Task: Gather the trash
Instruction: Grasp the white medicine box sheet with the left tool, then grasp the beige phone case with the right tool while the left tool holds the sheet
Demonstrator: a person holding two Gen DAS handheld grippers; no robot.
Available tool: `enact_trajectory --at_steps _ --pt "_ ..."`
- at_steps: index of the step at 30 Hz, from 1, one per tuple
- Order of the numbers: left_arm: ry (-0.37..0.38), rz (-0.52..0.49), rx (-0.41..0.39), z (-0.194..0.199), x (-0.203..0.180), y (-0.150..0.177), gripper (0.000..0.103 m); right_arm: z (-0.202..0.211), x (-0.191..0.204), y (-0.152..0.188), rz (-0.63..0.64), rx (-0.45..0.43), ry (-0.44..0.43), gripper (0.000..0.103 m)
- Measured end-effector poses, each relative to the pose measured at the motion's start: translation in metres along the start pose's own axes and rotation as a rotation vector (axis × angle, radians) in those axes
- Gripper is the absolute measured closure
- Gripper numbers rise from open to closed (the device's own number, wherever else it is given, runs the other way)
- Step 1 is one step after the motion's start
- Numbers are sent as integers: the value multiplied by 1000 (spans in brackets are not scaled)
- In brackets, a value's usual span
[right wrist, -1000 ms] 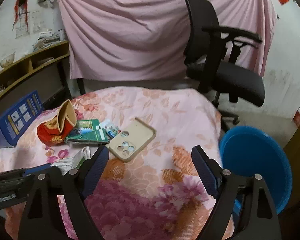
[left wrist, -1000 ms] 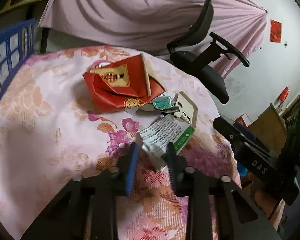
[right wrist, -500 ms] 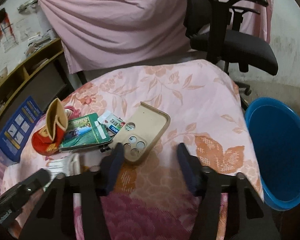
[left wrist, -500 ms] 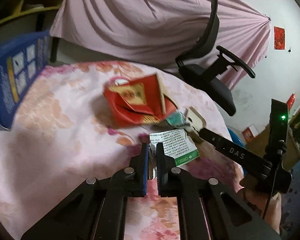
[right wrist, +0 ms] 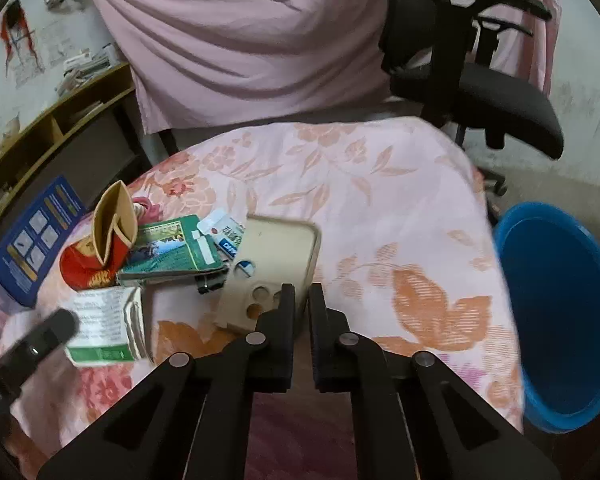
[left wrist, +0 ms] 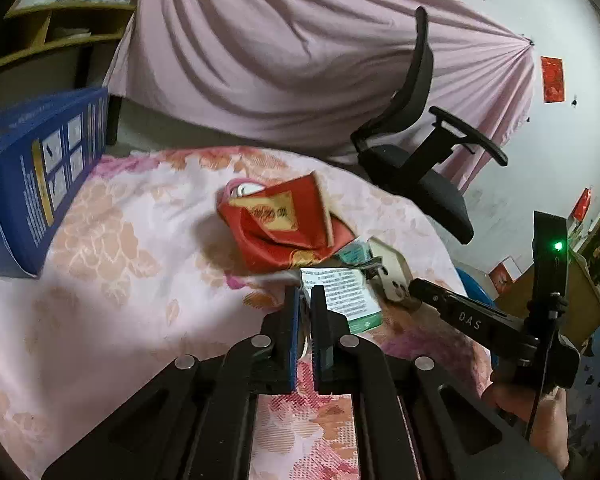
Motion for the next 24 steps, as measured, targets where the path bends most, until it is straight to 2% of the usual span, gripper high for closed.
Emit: enact_trajectory --at_steps 6,9,12,13,14,16,20,24 --pt "-11 -73 -32 2 -15 1 101 14 -11 1 13 -52 12 98" --pt "-29 -61 -36 -1 -13 0 101 23 -14 0 -4 -89 -39 98" --pt "-53 -22 -32 -5 -6 -1 101 21 -13 -1 -25 -70 -88 94" --pt "-59 -8 -33 -5 -3 -1 101 17 -12 0 -36 -48 -101 84" --pt "-62 3 -35 -4 -1 -2 101 15 -9 0 -41 -35 -110 65" --pt "-65 22 -36 -3 3 -3 101 14 -1 0 -37 -32 -125 51" --pt "-67 23 -35 -3 2 -3 101 11 17 0 15 -23 -96 50" --pt "-64 10 -38 -1 0 -3 101 -6 28 5 63 34 -36 50"
Point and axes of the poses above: each gripper's, at about its wrist camera, not at the fingertips, and z roughly against the way its jaws point, x to its left, y to its underside, the point moved 5 cm from there along -z, roughly the way its jaws point, and after that the axes turned 10 degrees about y, right-handed, at the moved point
